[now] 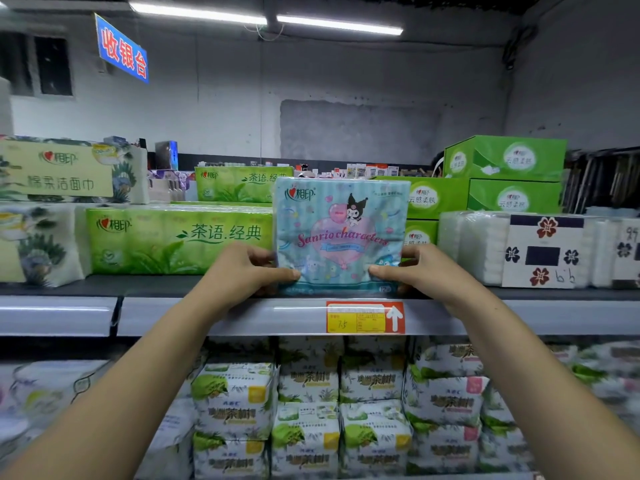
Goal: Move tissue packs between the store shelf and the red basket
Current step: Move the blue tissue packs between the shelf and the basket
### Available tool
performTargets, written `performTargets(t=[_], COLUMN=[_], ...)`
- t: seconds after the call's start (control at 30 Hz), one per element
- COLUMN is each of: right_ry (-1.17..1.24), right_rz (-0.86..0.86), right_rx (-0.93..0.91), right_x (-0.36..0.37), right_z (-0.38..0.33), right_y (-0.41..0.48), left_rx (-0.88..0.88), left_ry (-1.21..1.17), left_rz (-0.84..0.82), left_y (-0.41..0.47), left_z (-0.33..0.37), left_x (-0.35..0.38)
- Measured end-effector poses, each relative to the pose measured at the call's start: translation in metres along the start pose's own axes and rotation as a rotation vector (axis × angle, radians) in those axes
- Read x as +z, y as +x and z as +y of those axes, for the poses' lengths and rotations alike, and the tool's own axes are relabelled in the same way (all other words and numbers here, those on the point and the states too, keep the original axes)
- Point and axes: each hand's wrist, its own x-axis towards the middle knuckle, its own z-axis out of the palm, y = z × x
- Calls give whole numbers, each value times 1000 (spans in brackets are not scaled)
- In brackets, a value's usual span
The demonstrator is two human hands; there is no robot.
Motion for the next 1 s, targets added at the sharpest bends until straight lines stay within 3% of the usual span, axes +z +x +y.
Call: performTargets(t=[0.5,1.0], right_ry=[-28,-197], right_rz=[-27,18], right_rx=[-15,-6], right_x=[1,-4], right_z=[0,10], right_y=[-3,3], left_rx=[-13,-10], left_ry=[-67,-156], left_rz=[-74,57], left_y=[4,8], left_z=[-8,-6], left_x=[-5,0])
